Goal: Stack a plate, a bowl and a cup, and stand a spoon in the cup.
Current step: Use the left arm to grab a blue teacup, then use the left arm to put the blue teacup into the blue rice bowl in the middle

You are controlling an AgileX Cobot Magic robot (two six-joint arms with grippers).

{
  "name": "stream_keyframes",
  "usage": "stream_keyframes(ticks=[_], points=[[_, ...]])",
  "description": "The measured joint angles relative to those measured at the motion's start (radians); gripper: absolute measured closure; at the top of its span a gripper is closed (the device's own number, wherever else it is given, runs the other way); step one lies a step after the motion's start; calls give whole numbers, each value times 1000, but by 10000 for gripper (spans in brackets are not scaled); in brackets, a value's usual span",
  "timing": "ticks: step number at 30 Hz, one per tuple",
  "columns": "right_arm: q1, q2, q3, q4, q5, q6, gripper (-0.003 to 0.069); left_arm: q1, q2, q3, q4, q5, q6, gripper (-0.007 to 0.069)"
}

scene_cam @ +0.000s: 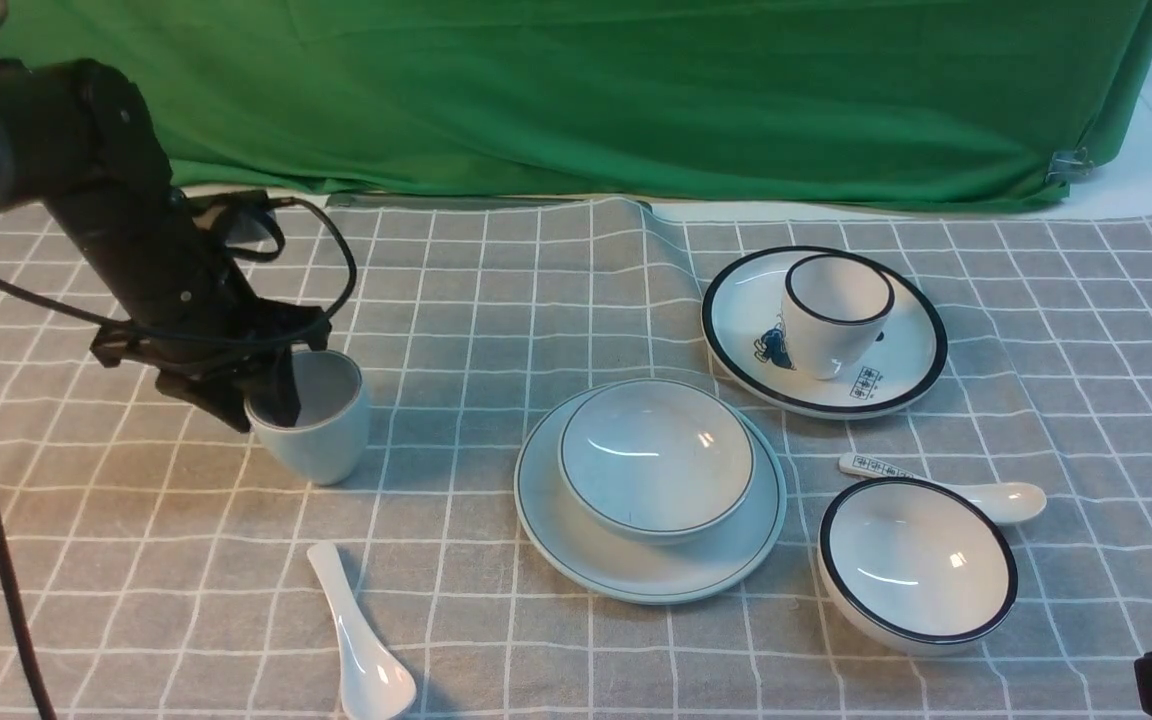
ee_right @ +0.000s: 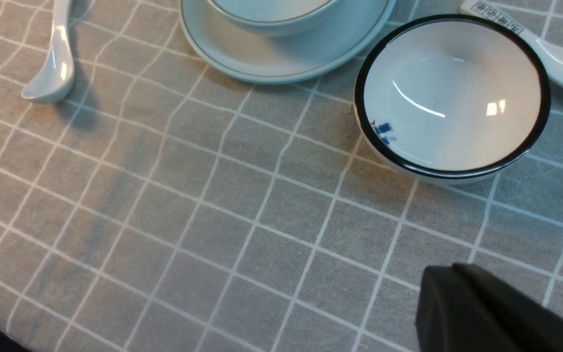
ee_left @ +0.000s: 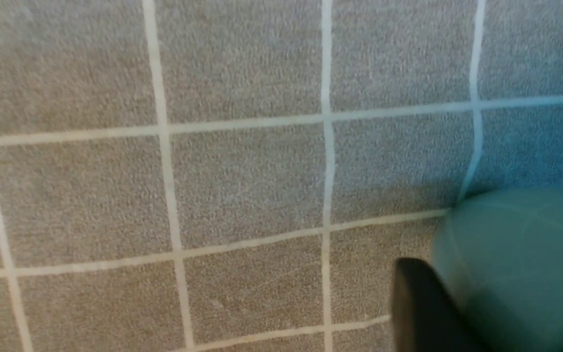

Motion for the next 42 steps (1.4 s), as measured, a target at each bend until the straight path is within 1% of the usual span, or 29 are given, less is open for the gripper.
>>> stream_keyframes(ticks=[1, 2, 6, 9, 13, 15, 16, 17, 19, 20, 21, 24, 30, 42], points=[[0, 0, 0, 0, 0, 0, 639, 0, -4, -5, -1, 11, 4, 557], [0, 0, 0, 0, 0, 0, 639, 0, -8, -12, -2, 25, 6, 576], [0, 0, 0, 0, 0, 0, 639, -4, -41, -69, -35, 69, 10, 588], [0, 0, 0, 0, -6, 0, 639, -38, -107, -169, -90, 99, 10, 587], [0, 0, 0, 0, -10, -1, 639, -138, -151, -276, -106, 141, -14, 589], [0, 0, 0, 0, -11, -1, 639, -231, -148, -324, -99, 159, -32, 589], [0, 0, 0, 0, -11, -1, 639, -238, -146, -326, -98, 160, -35, 589], [0, 0, 0, 0, -11, -1, 639, -266, -139, -333, -93, 165, -39, 590], [0, 0, 0, 0, -11, -1, 639, -350, -105, -342, -80, 169, -42, 590], [0, 0, 0, 0, -11, -1, 639, -377, -86, -342, -77, 171, -43, 590], [0, 0, 0, 0, -11, -1, 639, -382, -86, -342, -78, 172, -43, 590], [0, 0, 0, 0, -11, -1, 639, -448, -6, -342, -52, 165, -66, 590], [0, 0, 0, 0, -11, -1, 639, -483, 58, -342, -31, 128, -73, 590], [0, 0, 0, 0, -9, -1, 639, -484, 126, -342, -4, 71, -102, 590]])
